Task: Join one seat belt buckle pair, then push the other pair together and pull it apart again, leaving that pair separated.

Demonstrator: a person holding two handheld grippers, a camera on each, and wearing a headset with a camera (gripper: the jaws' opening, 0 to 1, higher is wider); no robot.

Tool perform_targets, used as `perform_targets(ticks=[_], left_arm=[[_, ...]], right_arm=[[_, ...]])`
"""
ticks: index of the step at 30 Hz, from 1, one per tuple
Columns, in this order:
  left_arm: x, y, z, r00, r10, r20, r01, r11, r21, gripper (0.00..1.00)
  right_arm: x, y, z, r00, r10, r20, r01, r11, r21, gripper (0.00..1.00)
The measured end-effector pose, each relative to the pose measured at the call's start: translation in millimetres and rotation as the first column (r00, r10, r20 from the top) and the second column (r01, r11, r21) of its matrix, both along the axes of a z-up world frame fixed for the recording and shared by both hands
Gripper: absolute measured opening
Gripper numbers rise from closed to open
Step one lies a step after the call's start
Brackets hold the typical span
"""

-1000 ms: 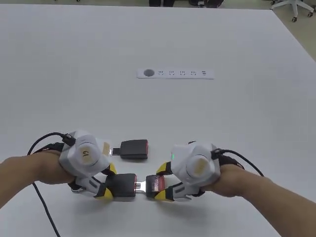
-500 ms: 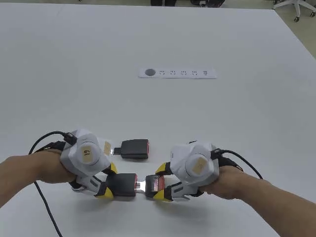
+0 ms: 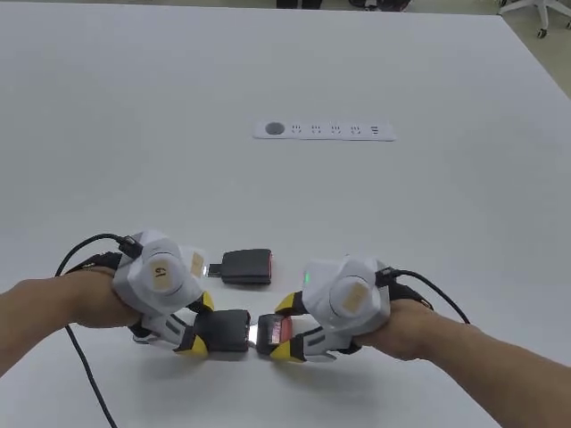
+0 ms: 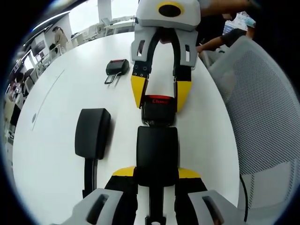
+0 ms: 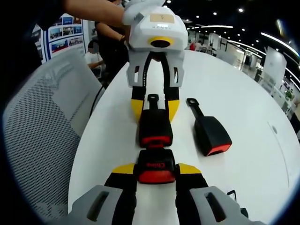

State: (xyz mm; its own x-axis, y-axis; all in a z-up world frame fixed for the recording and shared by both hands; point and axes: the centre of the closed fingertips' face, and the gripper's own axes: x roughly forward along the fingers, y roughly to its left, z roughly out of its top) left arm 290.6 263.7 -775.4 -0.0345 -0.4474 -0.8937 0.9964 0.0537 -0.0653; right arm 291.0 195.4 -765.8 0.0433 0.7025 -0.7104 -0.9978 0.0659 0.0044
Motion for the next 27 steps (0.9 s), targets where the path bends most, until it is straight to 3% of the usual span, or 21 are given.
perform_targets(ticks=[16,27], left_arm=[[1.8,4.3,-1.7,1.000,-0.010,-0.001,0.010,1.000,0.023,0.28],[3.5,3.1,-3.2,1.000,0.009,-0.013,-0.009,1.000,0.005,0.29]], right_arm=[[-2.5,7.4,4.7,1.000,0.009,0.008,-0.009,1.000,0.004,0.26],[-6.2,3.9,6.1,1.000,0.006,0.016,-0.006,1.000,0.006,0.27]])
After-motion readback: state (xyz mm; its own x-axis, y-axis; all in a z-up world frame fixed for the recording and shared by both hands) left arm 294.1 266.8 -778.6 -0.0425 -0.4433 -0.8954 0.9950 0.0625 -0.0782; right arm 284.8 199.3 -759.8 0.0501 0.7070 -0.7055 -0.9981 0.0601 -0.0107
